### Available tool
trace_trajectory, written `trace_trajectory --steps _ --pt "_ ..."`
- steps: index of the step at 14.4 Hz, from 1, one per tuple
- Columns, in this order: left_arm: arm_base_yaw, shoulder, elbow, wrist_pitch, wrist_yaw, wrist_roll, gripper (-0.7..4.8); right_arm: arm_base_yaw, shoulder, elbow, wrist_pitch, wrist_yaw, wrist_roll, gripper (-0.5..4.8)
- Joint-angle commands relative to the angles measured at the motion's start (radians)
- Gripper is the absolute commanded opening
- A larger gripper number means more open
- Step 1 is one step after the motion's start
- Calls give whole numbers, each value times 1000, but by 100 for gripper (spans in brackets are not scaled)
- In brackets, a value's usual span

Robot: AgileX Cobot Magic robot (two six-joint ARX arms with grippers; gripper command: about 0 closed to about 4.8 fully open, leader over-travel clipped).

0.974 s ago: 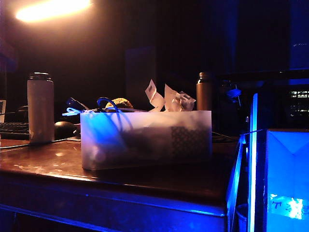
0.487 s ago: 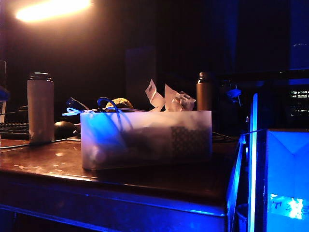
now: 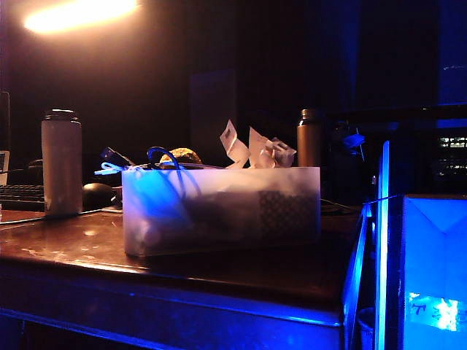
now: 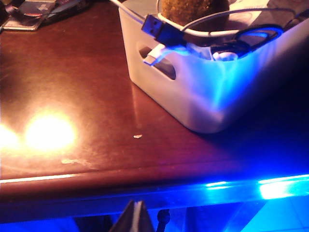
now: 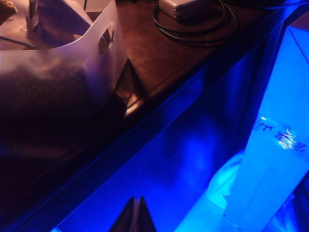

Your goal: Pick up the kiwi and place it into the translucent box.

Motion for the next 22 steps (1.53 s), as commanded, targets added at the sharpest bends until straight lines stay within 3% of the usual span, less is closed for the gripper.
trace_trajectory --steps 1,13,17,19,22 --pt "0 0 -16 -21 7 4 -3 0 0 -4 5 4 4 -1" --pt "0 0 -47 3 -11 5 -2 0 -2 -4 6 4 4 -1" --pt "6 -105 -47 -21 -11 5 -2 -21 -6 -4 8 0 4 -1" --pt "80 -151 -47 -22 18 5 -2 -77 -7 -6 13 0 4 -1" --pt "307 -272 -47 -21 31 4 -2 -191 -62 -28 88 1 4 -1"
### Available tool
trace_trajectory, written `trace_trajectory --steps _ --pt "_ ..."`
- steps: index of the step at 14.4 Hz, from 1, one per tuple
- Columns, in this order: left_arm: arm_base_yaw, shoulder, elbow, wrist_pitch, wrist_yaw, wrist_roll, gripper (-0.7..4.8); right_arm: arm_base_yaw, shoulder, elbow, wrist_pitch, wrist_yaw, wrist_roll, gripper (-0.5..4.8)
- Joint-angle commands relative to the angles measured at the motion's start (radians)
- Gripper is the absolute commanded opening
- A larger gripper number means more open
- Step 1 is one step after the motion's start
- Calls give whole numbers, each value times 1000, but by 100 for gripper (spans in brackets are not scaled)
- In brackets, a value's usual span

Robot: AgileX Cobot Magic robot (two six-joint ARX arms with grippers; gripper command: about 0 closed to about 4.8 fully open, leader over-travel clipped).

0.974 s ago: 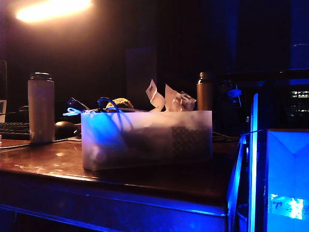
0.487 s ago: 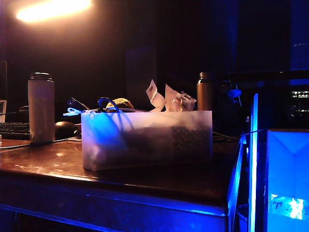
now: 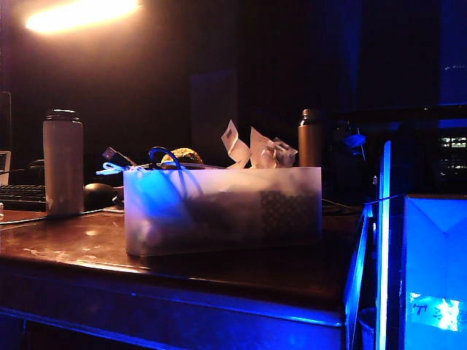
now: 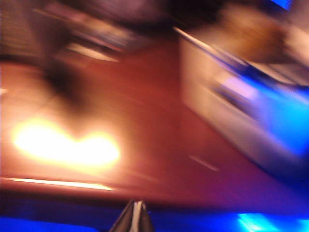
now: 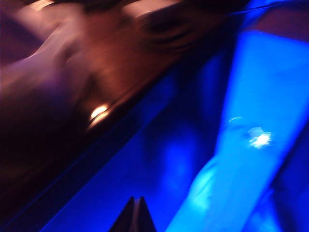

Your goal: Pick up the kiwi and place it into the translucent box.

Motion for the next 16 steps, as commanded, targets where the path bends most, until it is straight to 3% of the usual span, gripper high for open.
trace_trajectory --steps 1,4,16 --pt "169 -77 3 11 4 0 -2 -74 -36 -21 60 2 4 -1" --pt "235 -85 3 19 3 0 -2 -80 -36 -27 75 1 4 -1" --pt "235 -85 3 19 5 0 -2 -77 -36 -27 75 1 4 -1"
